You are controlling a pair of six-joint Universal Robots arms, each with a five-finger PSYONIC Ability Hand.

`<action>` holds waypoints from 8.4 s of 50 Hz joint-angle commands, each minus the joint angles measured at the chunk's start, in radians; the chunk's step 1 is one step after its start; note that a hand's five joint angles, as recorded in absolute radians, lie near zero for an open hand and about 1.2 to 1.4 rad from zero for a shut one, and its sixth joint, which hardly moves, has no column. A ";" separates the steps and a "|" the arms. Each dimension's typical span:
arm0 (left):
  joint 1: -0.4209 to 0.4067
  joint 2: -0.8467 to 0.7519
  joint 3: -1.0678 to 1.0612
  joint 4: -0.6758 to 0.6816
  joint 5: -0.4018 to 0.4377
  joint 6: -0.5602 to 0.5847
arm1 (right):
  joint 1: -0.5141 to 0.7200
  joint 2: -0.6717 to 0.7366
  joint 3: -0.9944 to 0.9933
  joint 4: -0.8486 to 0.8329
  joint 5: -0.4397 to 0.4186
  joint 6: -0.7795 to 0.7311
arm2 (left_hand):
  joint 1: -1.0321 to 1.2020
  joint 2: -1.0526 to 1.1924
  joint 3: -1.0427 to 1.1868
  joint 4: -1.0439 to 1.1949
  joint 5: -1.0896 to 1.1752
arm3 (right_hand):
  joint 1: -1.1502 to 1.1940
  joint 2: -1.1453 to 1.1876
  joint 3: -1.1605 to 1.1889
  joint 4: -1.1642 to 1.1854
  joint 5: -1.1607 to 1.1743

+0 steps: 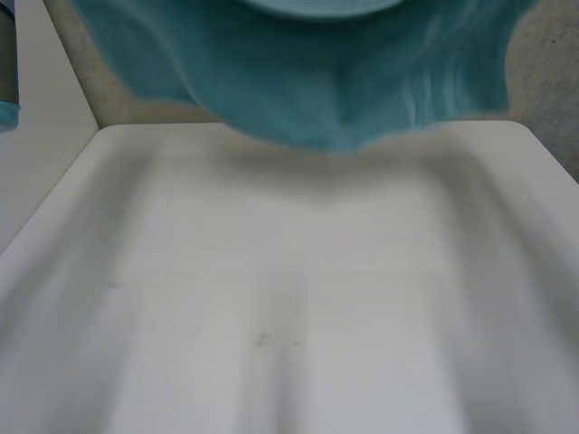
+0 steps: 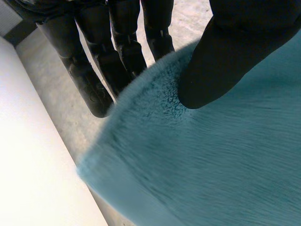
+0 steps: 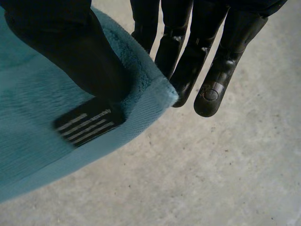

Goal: Fold the laundry

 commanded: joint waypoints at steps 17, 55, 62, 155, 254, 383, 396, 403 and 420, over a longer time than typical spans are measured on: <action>0.039 -0.141 -0.674 0.073 0.033 -0.071 | -0.016 0.019 0.813 -0.030 -0.224 -0.004 | 0.275 0.196 0.203 0.201 0.255 | 0.423 0.214 0.209 0.204 0.229; 0.181 0.121 -0.814 -0.458 0.365 0.380 | -0.278 -0.245 1.089 0.315 -0.289 -0.343 | 0.275 0.196 0.203 0.201 0.255 | 0.423 0.214 0.209 0.204 0.229; 0.138 -0.111 -0.589 -0.352 0.213 0.340 | -0.177 -0.025 0.868 0.180 -0.204 -0.234 | 0.275 0.196 0.203 0.201 0.255 | 0.423 0.214 0.209 0.204 0.229; 0.168 -0.226 -0.433 -0.093 0.435 0.242 | -0.045 -0.109 0.975 -0.113 -0.112 -0.018 | -0.924 -1.003 -0.996 -0.998 -0.943 | -0.799 -1.008 -1.013 -1.018 -0.992; 0.058 0.456 -0.943 -0.199 0.211 0.380 | -0.056 0.130 0.574 0.318 -0.499 0.298 | 0.275 0.196 0.203 0.201 0.255 | -0.799 -1.008 -1.013 -1.018 -0.992; 0.254 0.809 -1.108 -0.038 0.290 0.073 | 0.090 0.438 0.150 0.401 -0.514 0.174 | 0.275 0.196 0.203 0.201 0.255 | 0.423 0.214 0.209 0.204 0.229; 0.282 0.672 -1.100 -0.001 0.290 0.078 | -0.014 -0.013 0.547 0.407 -0.517 0.142 | 0.275 0.196 0.203 0.201 0.255 | 0.423 0.214 0.209 0.204 0.229; 0.276 0.665 -1.135 -0.028 0.312 0.082 | -0.039 -0.268 0.862 0.461 -0.508 -0.016 | 0.275 0.196 0.203 0.201 0.255 | 0.423 0.214 0.209 0.204 0.229; 0.127 0.111 -0.887 -0.219 0.326 0.177 | 0.013 -0.023 0.809 0.507 -0.204 -0.297 | 0.275 0.196 0.203 0.201 0.255 | 0.423 0.214 0.209 0.204 0.229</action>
